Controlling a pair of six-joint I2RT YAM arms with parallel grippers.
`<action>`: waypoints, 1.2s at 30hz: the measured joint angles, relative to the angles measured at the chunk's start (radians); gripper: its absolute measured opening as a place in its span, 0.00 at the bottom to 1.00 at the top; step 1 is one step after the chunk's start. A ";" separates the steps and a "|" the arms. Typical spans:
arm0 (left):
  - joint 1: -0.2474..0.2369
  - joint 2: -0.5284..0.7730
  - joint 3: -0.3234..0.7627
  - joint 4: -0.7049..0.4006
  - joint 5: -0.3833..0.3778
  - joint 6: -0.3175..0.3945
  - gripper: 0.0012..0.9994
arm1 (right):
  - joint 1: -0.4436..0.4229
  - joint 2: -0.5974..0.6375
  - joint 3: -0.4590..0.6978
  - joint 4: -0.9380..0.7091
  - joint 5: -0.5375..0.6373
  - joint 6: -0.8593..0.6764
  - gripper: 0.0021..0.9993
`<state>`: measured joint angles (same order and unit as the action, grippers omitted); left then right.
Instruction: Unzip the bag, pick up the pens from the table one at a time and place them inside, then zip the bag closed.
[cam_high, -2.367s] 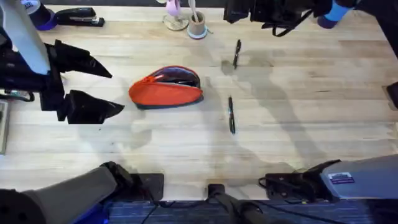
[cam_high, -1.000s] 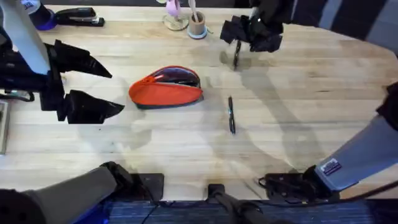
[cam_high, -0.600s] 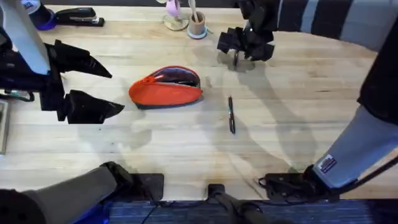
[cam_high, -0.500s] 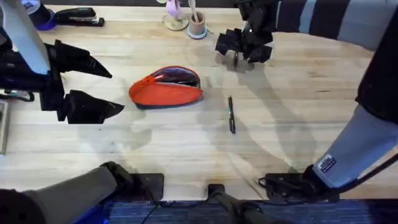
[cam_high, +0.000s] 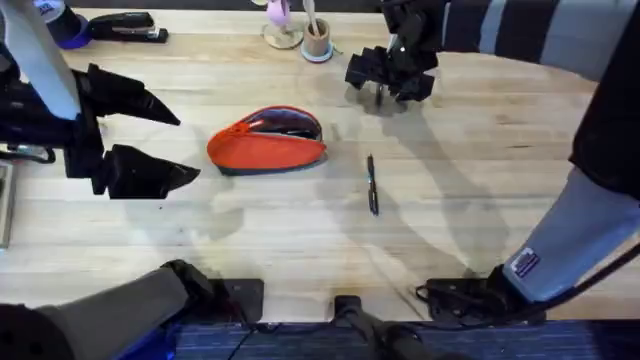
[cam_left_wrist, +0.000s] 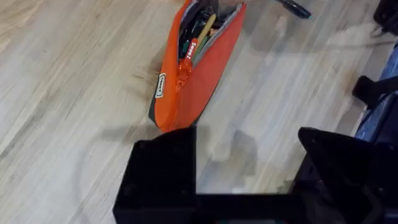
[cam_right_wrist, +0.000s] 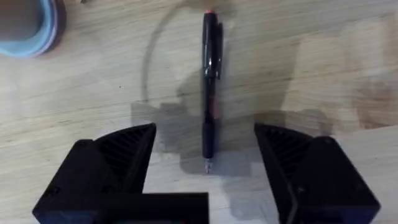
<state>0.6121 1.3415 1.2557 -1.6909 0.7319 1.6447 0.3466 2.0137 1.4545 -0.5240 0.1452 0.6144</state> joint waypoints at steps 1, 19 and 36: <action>0.000 0.000 0.000 0.000 0.000 0.000 0.99 | 0.000 0.003 0.003 0.000 0.001 0.000 0.96; 0.000 0.000 0.000 0.000 0.000 0.000 0.99 | 0.030 0.031 0.035 -0.043 0.058 -0.002 1.00; 0.000 0.000 0.000 0.000 0.000 0.000 0.99 | 0.081 0.042 0.035 -0.053 0.150 0.031 0.98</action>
<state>0.6121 1.3415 1.2560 -1.6909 0.7319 1.6447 0.4274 2.0552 1.4895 -0.5774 0.2951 0.6455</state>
